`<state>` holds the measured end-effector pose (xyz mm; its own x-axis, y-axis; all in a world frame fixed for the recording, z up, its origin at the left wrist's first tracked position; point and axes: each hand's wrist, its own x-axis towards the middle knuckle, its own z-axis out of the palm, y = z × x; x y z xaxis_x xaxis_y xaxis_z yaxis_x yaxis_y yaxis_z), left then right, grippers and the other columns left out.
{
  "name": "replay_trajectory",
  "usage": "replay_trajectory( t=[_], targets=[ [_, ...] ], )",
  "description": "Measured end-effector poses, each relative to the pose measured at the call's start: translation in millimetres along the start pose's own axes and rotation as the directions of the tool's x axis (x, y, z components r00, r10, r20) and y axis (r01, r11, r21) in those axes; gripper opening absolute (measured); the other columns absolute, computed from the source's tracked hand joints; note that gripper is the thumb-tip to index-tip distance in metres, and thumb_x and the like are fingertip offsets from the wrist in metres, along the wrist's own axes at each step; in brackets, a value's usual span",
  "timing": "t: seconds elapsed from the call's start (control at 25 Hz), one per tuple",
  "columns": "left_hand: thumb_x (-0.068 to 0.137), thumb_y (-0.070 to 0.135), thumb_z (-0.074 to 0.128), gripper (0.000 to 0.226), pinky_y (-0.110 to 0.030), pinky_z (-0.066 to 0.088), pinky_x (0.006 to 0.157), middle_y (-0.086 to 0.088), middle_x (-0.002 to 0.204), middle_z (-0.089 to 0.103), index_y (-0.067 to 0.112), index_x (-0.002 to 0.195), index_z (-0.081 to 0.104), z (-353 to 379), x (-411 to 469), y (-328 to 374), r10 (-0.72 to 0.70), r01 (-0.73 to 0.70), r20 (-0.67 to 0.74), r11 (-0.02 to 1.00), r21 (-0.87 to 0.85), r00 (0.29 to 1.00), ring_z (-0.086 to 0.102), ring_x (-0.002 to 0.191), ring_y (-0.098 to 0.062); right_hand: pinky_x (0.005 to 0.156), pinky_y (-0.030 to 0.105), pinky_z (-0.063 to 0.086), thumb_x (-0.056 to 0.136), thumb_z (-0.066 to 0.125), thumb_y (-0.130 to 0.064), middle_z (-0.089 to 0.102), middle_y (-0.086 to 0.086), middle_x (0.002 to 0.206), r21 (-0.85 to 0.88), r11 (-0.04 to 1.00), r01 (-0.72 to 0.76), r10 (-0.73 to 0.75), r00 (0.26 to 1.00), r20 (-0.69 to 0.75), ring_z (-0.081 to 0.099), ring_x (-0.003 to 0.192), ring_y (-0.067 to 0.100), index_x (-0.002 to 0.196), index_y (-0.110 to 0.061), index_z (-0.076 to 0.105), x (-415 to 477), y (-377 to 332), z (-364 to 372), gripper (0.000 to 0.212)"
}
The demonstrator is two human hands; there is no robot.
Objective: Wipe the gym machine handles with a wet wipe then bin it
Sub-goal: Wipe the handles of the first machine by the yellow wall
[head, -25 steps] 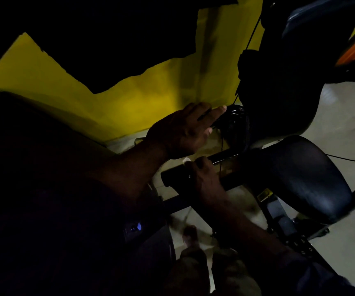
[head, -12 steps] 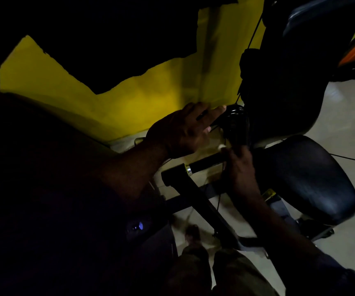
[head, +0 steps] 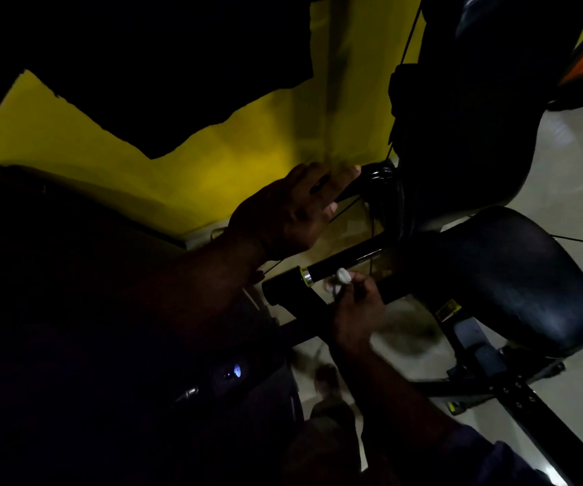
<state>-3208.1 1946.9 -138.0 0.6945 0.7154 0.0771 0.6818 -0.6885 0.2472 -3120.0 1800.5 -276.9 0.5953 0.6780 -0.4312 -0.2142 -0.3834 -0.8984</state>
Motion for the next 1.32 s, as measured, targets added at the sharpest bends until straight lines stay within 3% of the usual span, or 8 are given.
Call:
replay_trajectory(
  t=[0.16, 0.32, 0.56, 0.76, 0.84, 0.96, 1.2, 1.32],
  targets=[
    [0.103, 0.029, 0.048, 0.059, -0.027, 0.036, 0.059, -0.008, 0.136, 0.053, 0.024, 0.16, 0.034, -12, -2, 7, -0.025, 0.027, -0.016, 0.988, 0.154, 1.0, 0.054, 0.112, -0.027, 0.081, 0.045, 0.061, 0.092, 0.069, -0.02, 0.075, 0.011, 0.085, 0.233, 0.882, -0.409, 0.394, 0.913, 0.108, 0.073, 0.08, 0.027, 0.084, -0.02, 0.071, -13, -13, 9, 0.008],
    [0.103, 0.029, 0.048, 0.059, -0.027, 0.036, 0.06, -0.008, 0.135, 0.054, 0.024, 0.16, 0.034, -9, -2, 5, -0.01, 0.012, -0.013, 0.989, 0.15, 1.0, 0.053, 0.114, -0.026, 0.062, 0.024, 0.055, 0.095, 0.048, 0.011, 0.063, 0.015, 0.08, 0.329, 0.783, -0.528, 0.477, 0.849, 0.228, 0.062, 0.071, 0.022, 0.082, -0.006, 0.061, 8, -29, -13, 0.025],
    [0.104, 0.032, 0.046, 0.058, -0.027, 0.039, 0.058, -0.006, 0.135, 0.053, 0.026, 0.16, 0.032, -8, -2, 3, -0.021, 0.024, -0.027, 0.989, 0.144, 0.999, 0.055, 0.111, -0.024, 0.086, 0.043, 0.059, 0.099, 0.06, -0.002, 0.075, 0.019, 0.099, 0.186, 0.727, -0.661, 0.491, 0.69, 0.533, 0.072, 0.087, 0.027, 0.104, 0.003, 0.07, 3, -32, -19, 0.013],
    [0.104, 0.032, 0.045, 0.058, -0.027, 0.036, 0.06, -0.008, 0.134, 0.054, 0.027, 0.16, 0.032, -6, -2, 4, -0.012, 0.016, -0.024, 0.982, 0.186, 1.0, 0.055, 0.112, -0.026, 0.057, 0.022, 0.06, 0.105, 0.043, 0.0, 0.065, 0.01, 0.071, 0.327, 0.474, -0.818, 0.576, 0.569, 0.587, 0.067, 0.055, 0.014, 0.082, -0.003, 0.06, 18, -63, -25, 0.029],
    [0.105, 0.033, 0.045, 0.057, -0.027, 0.036, 0.061, -0.007, 0.133, 0.054, 0.027, 0.16, 0.031, -7, -2, 3, -0.019, 0.024, -0.028, 0.981, 0.191, 0.999, 0.055, 0.111, -0.026, 0.058, 0.021, 0.061, 0.105, 0.041, 0.004, 0.063, 0.011, 0.069, 0.47, 0.443, -0.764, 0.587, 0.643, 0.492, 0.066, 0.053, 0.014, 0.083, -0.003, 0.058, 32, -66, -28, 0.028],
    [0.105, 0.032, 0.044, 0.057, -0.028, 0.038, 0.061, -0.007, 0.132, 0.054, 0.028, 0.16, 0.03, -7, -3, 3, -0.014, 0.018, -0.028, 0.983, 0.182, 1.0, 0.054, 0.111, -0.026, 0.061, 0.02, 0.058, 0.1, 0.046, 0.01, 0.058, 0.009, 0.076, 0.426, 0.631, -0.648, 0.494, 0.759, 0.423, 0.061, 0.067, 0.015, 0.08, -0.006, 0.057, 26, -63, -20, 0.027],
    [0.104, 0.032, 0.046, 0.058, -0.027, 0.036, 0.059, -0.006, 0.131, 0.055, 0.026, 0.16, 0.032, -5, -2, 3, -0.006, 0.014, -0.048, 0.983, 0.183, 0.999, 0.053, 0.109, -0.024, 0.062, 0.029, 0.058, 0.096, 0.058, 0.005, 0.065, 0.01, 0.08, 0.063, 0.781, -0.621, 0.535, 0.718, 0.446, 0.066, 0.068, 0.017, 0.081, -0.009, 0.062, 31, -57, -24, 0.021],
    [0.104, 0.032, 0.047, 0.059, -0.028, 0.038, 0.06, -0.005, 0.133, 0.053, 0.028, 0.161, 0.03, -4, -2, 2, -0.006, 0.013, -0.042, 0.983, 0.183, 0.999, 0.052, 0.111, -0.024, 0.073, 0.028, 0.058, 0.099, 0.05, 0.008, 0.063, 0.011, 0.077, 0.371, 0.69, -0.622, 0.488, 0.778, 0.396, 0.065, 0.068, 0.018, 0.086, -0.004, 0.063, 59, -71, -48, 0.022]
  ],
)
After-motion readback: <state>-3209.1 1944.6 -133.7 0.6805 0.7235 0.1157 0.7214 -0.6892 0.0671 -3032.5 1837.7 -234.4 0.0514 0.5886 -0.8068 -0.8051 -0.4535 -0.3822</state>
